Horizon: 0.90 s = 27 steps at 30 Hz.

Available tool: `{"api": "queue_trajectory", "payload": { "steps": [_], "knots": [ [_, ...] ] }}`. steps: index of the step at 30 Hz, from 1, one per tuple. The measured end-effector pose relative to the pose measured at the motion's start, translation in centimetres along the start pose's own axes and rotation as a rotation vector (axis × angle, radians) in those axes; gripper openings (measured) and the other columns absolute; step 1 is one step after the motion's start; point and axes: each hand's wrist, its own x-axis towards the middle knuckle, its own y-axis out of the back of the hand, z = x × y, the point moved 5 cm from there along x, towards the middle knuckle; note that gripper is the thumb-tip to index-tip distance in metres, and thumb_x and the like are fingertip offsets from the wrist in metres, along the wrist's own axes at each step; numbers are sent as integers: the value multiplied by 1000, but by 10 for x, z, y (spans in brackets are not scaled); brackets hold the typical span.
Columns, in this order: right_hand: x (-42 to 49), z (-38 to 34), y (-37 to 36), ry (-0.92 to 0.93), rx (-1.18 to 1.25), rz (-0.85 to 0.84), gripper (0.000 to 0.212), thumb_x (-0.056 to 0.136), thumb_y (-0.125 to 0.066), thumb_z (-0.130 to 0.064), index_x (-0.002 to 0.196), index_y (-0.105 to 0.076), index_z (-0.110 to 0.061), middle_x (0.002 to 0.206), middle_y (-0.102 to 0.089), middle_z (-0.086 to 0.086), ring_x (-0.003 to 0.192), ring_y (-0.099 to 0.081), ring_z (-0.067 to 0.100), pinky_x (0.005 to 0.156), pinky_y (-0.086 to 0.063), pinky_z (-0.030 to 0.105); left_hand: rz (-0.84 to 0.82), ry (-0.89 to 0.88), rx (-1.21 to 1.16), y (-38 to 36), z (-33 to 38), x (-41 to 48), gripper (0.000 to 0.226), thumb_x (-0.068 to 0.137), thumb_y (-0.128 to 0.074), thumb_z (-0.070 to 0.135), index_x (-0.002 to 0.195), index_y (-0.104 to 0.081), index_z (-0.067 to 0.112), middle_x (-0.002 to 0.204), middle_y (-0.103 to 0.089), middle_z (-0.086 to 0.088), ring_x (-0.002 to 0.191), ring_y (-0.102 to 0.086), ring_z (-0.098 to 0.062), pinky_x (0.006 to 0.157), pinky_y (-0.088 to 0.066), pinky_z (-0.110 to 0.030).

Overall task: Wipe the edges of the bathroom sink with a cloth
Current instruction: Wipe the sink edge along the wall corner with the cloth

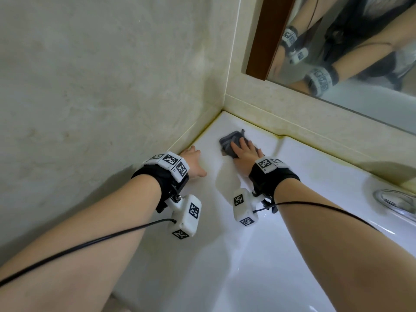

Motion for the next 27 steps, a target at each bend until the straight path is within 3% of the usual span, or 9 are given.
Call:
{"api": "queue_trajectory", "payload": {
  "steps": [6, 12, 17, 21, 27],
  "knots": [
    [-1, -44, -14, 130, -1, -106, 64, 93, -34, -43, 147, -1, -32, 157, 12, -2, 144, 13, 20, 115, 7, 40, -13, 50, 63, -1, -4, -8, 66, 89, -59, 29, 140, -29, 0, 157, -8, -13, 135, -37, -27, 107, -37, -37],
    [6, -13, -1, 75, 33, -104, 70, 89, -31, -59, 147, 0, -33, 157, 13, -3, 144, 13, 19, 115, 6, 40, -41, 67, 62, -2, -13, -17, 62, 92, -55, 30, 140, -30, -1, 155, -15, -12, 128, -44, -28, 103, -39, -36],
    [-1, -27, -2, 51, -7, -109, 76, 85, -27, -67, 147, 3, -33, 156, 16, -3, 144, 15, 20, 115, 8, 41, -50, 69, 41, -5, -19, -17, 67, 91, -56, 28, 143, -25, -2, 155, -18, -12, 130, -43, -29, 104, -39, -36],
    [-9, -60, -10, 154, -37, -139, 73, 86, -27, -65, 146, 2, -36, 156, 16, -4, 143, 16, 20, 114, 8, 43, -78, 46, 24, -5, -21, -19, 78, 91, -57, 29, 148, -14, -2, 159, -1, -12, 139, -31, -27, 111, -32, -37],
    [-1, -47, -4, 147, -65, -138, 69, 85, -24, -69, 144, 2, -44, 156, 15, -5, 144, 13, 20, 115, 7, 42, -72, 34, 10, -6, -22, -20, 80, 92, -57, 29, 149, -10, -3, 159, 5, -13, 143, -23, -25, 113, -29, -34]
  ]
}}
